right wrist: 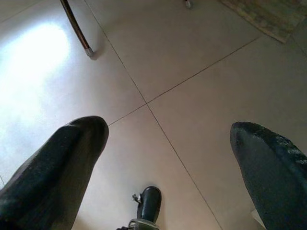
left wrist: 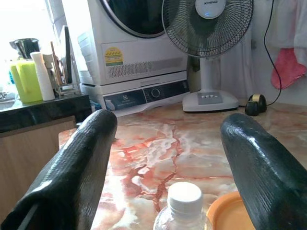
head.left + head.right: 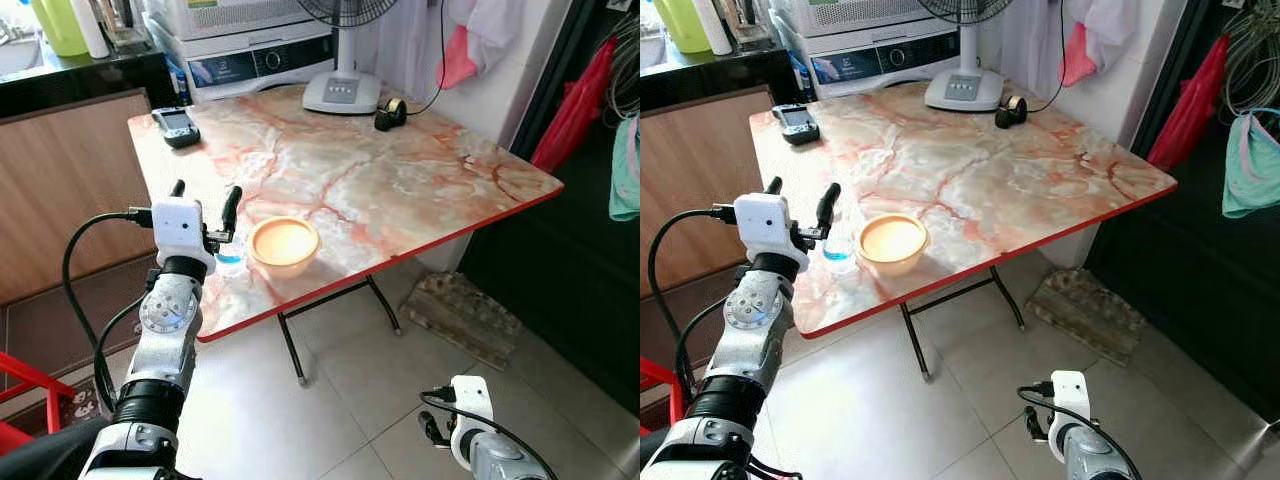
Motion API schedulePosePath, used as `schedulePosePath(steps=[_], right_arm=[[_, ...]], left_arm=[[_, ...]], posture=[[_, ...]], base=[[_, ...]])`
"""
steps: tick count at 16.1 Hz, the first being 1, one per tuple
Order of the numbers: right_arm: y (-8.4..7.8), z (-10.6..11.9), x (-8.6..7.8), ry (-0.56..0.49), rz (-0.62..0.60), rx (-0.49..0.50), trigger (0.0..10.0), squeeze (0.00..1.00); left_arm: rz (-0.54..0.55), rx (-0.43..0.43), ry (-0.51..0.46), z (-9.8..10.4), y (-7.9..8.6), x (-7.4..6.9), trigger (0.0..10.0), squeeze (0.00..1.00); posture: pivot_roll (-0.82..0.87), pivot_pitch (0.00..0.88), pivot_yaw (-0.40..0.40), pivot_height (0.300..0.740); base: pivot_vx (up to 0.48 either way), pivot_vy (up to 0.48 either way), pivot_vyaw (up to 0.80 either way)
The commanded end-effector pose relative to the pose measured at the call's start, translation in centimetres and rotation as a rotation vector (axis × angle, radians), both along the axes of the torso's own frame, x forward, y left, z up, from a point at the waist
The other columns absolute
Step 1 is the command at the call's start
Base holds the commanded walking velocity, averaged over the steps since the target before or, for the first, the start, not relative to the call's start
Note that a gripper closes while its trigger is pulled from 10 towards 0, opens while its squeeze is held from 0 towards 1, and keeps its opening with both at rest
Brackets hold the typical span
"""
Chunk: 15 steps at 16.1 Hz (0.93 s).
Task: Restocking fridge
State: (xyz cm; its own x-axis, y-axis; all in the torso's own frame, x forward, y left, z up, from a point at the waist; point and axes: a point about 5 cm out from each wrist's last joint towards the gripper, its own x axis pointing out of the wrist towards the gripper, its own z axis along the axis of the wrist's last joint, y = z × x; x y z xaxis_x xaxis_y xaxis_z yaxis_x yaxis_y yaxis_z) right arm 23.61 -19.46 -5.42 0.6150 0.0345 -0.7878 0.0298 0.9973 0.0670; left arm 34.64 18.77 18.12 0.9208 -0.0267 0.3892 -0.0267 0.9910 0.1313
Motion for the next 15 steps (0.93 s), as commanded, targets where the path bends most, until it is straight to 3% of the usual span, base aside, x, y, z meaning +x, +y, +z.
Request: schedulePosePath(steps=[1,9,15], right_arm=[[-0.1,0.2,0.2,0.002,0.01,-0.007,10.0,0.0],[-0.1,0.1,0.2,0.004,0.02,-0.01,10.0,0.0],[0.0,0.1,0.1,0.005,0.016,-0.005,10.0,0.0]], left_arm=[[0.009,0.003,0.029,-0.6,0.2,-0.1,10.0,0.0],[0.001,0.017,0.014,-0.2,0.0,0.0,10.0,0.0],[-0.024,0.041,-0.019,0.8,-0.5,0.1,10.0,0.0]], posture=[[0.03,0.0,-0.025,0.74],[0.03,0.0,-0.02,0.74],[0.03,0.0,-0.017,0.74]], base=[[0.251,0.0,0.0],[0.252,0.0,0.0],[0.0,0.0,0.0]])
